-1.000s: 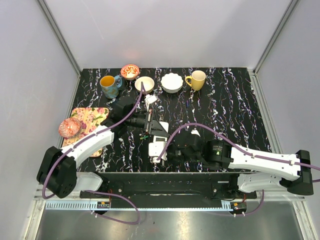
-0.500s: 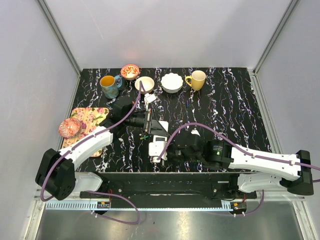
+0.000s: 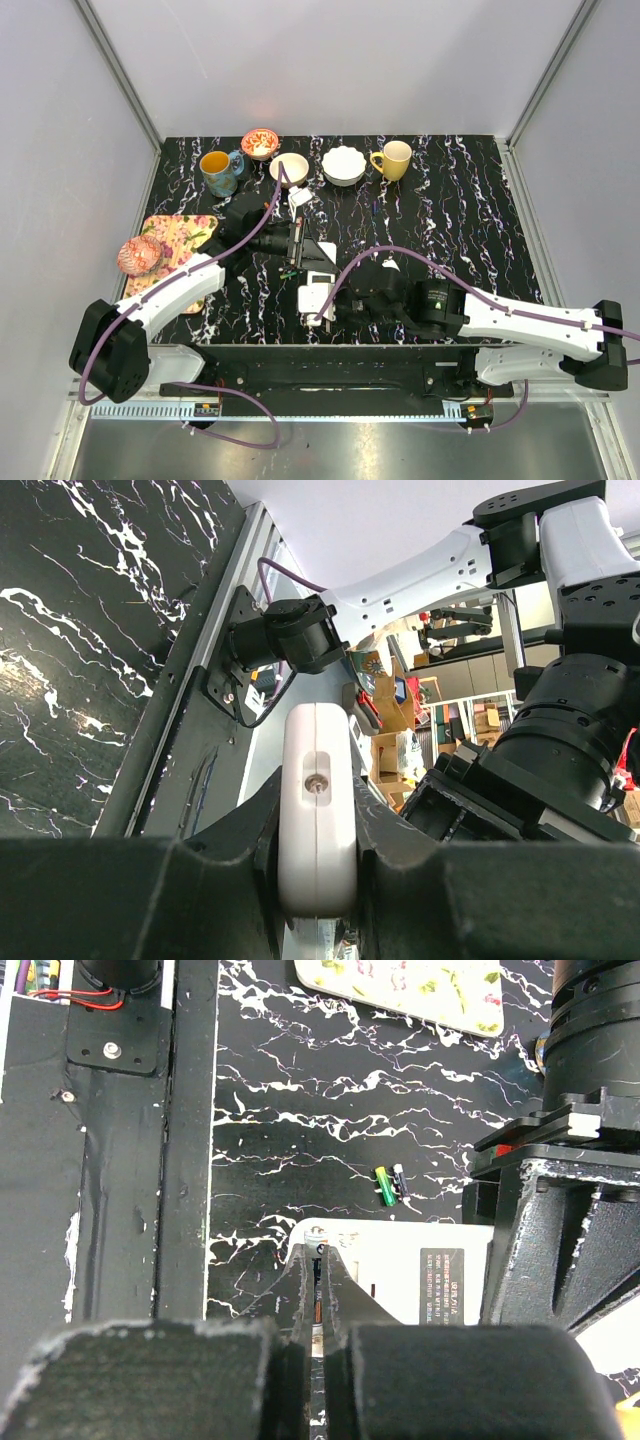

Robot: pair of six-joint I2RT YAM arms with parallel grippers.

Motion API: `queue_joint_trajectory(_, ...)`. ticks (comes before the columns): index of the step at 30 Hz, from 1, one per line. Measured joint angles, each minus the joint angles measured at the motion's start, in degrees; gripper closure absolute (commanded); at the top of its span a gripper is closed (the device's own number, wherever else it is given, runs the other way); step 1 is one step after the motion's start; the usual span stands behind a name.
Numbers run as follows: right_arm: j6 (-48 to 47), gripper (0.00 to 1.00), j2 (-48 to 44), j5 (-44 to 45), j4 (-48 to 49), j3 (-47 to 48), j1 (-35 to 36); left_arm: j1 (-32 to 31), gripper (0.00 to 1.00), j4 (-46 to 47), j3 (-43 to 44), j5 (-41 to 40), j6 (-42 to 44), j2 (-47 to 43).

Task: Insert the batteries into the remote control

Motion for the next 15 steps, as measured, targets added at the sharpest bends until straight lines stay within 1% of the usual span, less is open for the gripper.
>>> queue_joint_trajectory(10, -1.20, 1.00, 1.18, 0.72, -2.84, 1.97, 0.55, -0.04, 1.00, -1.53, 0.79, -0.02, 1.05, 0.00)
queue_joint_trajectory(15, -2.01, 1.00, 2.23, 2.23, -3.54, 2.64, 1.38, -0.04, 1.00, -4.09, 1.62, -0.28, 2.82, 0.00)
